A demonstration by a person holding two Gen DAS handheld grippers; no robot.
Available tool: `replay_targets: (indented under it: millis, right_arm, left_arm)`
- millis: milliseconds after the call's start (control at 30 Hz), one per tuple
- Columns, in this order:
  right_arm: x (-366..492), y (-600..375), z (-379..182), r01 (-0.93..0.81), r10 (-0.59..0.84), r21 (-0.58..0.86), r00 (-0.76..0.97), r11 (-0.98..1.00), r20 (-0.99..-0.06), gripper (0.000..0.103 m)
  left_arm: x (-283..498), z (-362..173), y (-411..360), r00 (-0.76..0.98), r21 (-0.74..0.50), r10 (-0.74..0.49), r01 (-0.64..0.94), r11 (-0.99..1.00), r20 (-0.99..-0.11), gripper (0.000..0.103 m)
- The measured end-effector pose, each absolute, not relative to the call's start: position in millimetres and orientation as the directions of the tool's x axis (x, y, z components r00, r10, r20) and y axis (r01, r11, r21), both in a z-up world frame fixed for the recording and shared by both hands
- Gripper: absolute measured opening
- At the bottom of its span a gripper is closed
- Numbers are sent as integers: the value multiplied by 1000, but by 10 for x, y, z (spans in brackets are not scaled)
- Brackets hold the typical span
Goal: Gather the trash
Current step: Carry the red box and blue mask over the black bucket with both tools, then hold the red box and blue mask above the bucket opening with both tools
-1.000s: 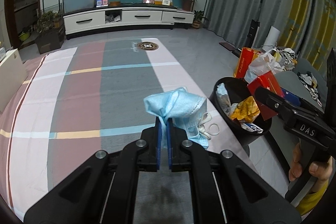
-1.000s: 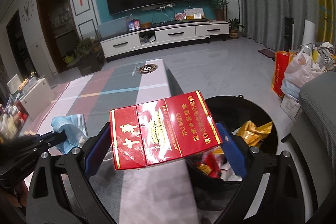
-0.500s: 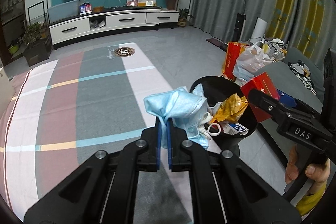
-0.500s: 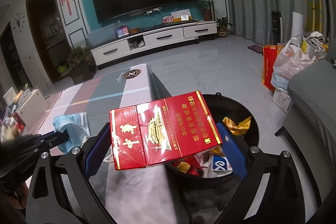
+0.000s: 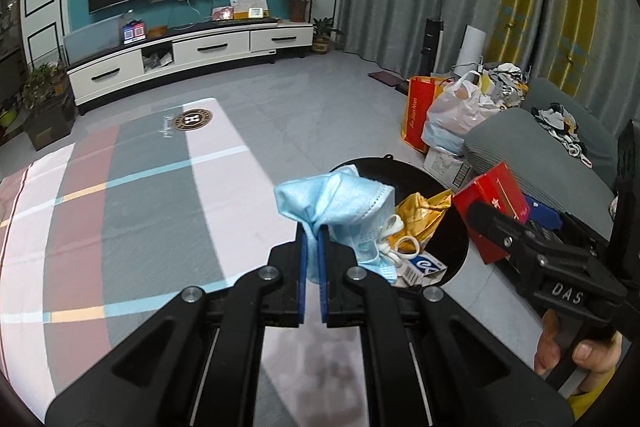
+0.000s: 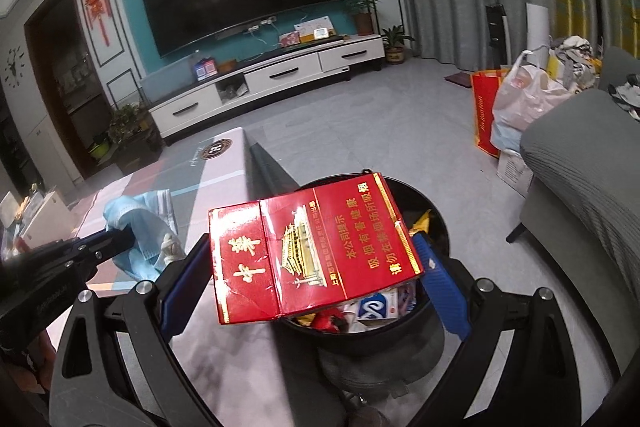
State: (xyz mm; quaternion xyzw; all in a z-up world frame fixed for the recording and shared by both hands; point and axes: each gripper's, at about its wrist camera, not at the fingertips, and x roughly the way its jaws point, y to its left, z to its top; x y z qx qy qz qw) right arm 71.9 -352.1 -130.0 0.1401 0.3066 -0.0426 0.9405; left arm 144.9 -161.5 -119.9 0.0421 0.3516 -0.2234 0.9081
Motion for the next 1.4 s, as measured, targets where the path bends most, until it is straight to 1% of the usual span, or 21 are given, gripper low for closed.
replay_targets:
  millis: [633,1000,1400]
  right_arm:
    - [801,-3926,-1518,286,-68,244,767,927,-638,94]
    - [880,-4075,-1635,323,-80,249,741,913,-667,94]
    - [932,-4115,-1675,337,-82,251,728,907,-680,94]
  left_arm:
    - [1787,-1420,-2318,600,-55,-396,504,862,-695,6]
    - [1916,-1612,-2469,565,-58,-384,508,859,-730,6]
    - [1990,-1675,-2564,551,-52,-370,507,860,-748,6]
